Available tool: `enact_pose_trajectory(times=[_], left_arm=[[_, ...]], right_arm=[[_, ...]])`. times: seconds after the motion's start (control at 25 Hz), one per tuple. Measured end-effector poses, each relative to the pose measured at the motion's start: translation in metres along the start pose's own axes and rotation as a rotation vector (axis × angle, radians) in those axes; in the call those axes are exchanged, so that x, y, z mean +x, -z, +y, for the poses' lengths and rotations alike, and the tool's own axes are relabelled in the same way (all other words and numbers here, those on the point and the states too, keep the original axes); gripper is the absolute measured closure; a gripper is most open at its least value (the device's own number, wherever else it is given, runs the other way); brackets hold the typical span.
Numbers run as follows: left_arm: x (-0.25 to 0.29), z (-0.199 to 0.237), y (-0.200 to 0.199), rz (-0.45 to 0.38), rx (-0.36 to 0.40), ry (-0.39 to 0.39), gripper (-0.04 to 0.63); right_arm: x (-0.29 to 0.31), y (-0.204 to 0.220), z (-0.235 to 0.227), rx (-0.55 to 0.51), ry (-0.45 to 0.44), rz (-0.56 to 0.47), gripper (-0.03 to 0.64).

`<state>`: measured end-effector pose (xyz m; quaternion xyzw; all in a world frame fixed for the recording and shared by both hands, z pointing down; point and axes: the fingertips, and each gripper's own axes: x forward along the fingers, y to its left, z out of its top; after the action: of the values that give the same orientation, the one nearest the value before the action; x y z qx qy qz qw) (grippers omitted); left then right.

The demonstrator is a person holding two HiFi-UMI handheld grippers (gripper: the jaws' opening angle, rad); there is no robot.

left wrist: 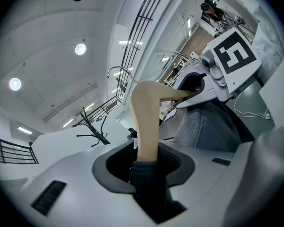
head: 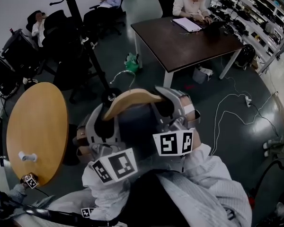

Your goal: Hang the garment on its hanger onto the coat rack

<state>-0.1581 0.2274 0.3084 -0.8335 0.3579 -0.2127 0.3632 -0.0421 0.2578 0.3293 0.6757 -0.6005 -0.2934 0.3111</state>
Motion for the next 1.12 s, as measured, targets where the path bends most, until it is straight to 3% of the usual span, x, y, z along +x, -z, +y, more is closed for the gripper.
enact_pose_trajectory(times=[0.32,0.6,0.88,1.12], left_arm=[[0.12,0.063,0.025,-0.014,0.005,-0.049,0.477],[0.205,0.081,0.052,0.001,0.004,-0.043,0.477],[0.302,0.104,0.082,0.074,-0.001,-0.09,0.477],[0.387,0.146,0.089,0.16,-0.012,-0.198,0.477]], right_arm=[[0.14,0.004,-0.028,-0.014,0.018,-0.053,0.54],[0.23,0.03,-0.031,-0.003,0.0,-0.066,0.54],[0.34,0.058,-0.036,0.013,-0.056,-0.125,0.538],[0.447,0.064,-0.065,0.004,-0.132,-0.239,0.537]])
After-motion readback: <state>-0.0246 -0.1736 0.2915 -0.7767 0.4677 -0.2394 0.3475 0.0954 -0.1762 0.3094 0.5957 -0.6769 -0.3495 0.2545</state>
